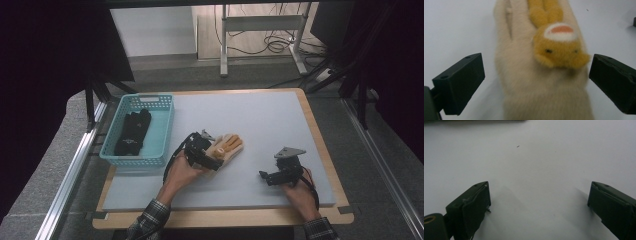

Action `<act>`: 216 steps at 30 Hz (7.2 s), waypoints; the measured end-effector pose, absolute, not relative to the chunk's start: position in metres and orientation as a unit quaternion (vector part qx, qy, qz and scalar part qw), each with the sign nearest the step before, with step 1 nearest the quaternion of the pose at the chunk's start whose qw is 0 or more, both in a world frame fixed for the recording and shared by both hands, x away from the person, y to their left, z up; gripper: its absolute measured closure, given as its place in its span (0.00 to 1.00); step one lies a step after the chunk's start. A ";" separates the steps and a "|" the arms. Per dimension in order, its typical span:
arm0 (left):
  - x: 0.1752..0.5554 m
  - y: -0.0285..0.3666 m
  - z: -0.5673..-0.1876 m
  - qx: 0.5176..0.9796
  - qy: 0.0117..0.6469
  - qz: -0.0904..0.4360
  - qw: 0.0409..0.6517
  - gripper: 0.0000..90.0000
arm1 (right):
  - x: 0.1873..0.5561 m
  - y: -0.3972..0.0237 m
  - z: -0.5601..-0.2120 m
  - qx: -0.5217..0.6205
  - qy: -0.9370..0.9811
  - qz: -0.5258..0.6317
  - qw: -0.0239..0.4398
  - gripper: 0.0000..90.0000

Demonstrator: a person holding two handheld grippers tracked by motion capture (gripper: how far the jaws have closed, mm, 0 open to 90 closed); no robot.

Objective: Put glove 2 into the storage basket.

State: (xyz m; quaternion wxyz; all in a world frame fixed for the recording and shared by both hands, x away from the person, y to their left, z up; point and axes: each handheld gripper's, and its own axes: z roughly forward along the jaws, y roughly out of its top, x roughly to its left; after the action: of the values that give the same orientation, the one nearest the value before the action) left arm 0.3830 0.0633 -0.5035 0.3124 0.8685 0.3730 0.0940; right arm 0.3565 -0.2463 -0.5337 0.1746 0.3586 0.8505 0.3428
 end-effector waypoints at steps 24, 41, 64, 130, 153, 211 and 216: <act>0.386 0.041 -0.517 0.889 0.360 0.087 0.268 0.54 | 0.357 -0.246 -0.534 0.358 0.851 0.343 0.174 0.05; 0.388 0.041 -0.502 0.885 0.365 0.101 0.270 0.69 | 0.356 -0.246 -0.534 0.359 0.851 0.343 0.174 0.05; 0.414 0.135 -0.422 0.824 0.469 0.151 0.278 0.68 | 0.357 -0.246 -0.534 0.359 0.851 0.343 0.174 0.05; 0.474 0.253 -0.486 0.759 0.619 0.070 0.187 0.11 | 0.357 -0.246 -0.534 0.359 0.850 0.343 0.174 0.05; 0.471 0.257 -0.494 0.764 0.619 0.123 0.138 0.99 | 0.357 -0.246 -0.534 0.359 0.850 0.343 0.174 0.05; 0.433 0.295 -0.465 0.727 0.609 0.163 0.271 0.08 | 0.356 -0.246 -0.534 0.358 0.850 0.343 0.175 0.05; 0.428 0.293 -0.460 0.733 0.597 0.167 0.280 0.06 | 0.356 -0.246 -0.534 0.358 0.850 0.343 0.175 0.05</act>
State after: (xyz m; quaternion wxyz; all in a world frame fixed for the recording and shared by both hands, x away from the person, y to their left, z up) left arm 0.4275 0.2931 -0.4600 0.2801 0.7329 0.5970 0.1672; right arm 0.3563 -0.2463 -0.5337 0.1750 0.3581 0.8504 0.3434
